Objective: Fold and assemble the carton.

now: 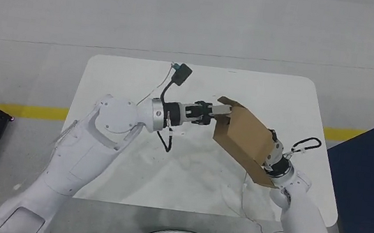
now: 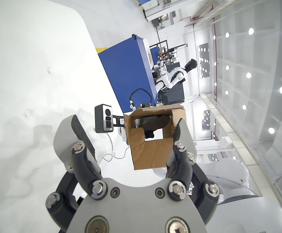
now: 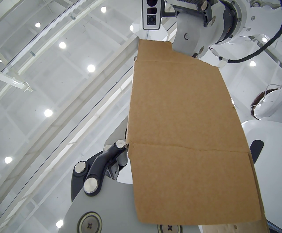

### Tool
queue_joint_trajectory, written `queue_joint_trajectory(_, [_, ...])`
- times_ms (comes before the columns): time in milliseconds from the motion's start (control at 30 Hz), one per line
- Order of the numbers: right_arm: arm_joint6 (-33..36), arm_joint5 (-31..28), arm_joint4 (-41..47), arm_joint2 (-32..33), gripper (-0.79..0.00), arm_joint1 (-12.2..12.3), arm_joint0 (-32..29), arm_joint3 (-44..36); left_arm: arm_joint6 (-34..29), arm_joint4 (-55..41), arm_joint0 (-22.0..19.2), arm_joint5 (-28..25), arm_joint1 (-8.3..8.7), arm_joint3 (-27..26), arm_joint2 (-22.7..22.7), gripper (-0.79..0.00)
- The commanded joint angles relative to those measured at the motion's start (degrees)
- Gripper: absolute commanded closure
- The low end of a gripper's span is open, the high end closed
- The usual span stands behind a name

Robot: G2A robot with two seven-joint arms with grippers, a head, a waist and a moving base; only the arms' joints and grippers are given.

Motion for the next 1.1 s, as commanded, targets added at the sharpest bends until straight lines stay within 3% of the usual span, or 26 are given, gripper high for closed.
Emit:
queue_joint_trajectory(0, [0.06, 0.06, -0.1, 0.17, 0.0, 0.05, -0.12, 0.12, -0.36, 0.16, -1.16, 0.05, -0.33, 0.83, 1.46, -0.785])
queue_joint_trajectory(367, [0.06, 0.91, -0.29, 0.26, 0.0, 0.24, 0.06, 0.52, -0.49, 2.24, -3.74, 0.13, -1.2, 2.36, 4.71, -0.785])
queue_joint_trajectory(500, [0.16, 0.96, 0.34, 0.62, 0.0, 0.28, 0.37, 0.75, 1.61, 0.46, -0.88, -1.19, -0.68, 1.36, 1.56, -0.785])
queue_joint_trajectory(800, [-0.2, 0.65, 0.73, 0.53, 0.0, 0.24, 0.39, 0.61, 2.81, 1.26, 10.32, -2.15, 1.78, -3.24, -8.15, -0.785])
queue_joint_trajectory(933, [-0.86, 2.22, 4.74, -0.1, 0.0, 0.07, 0.52, -0.01, 3.48, 1.47, 12.79, -1.92, 2.11, -1.98, -9.12, -0.785])
queue_joint_trajectory(1067, [-1.33, 3.23, 6.23, -0.02, 0.0, 0.08, 0.65, -0.23, 3.64, 0.86, 12.34, -2.69, 1.9, 0.06, -8.09, -0.785])
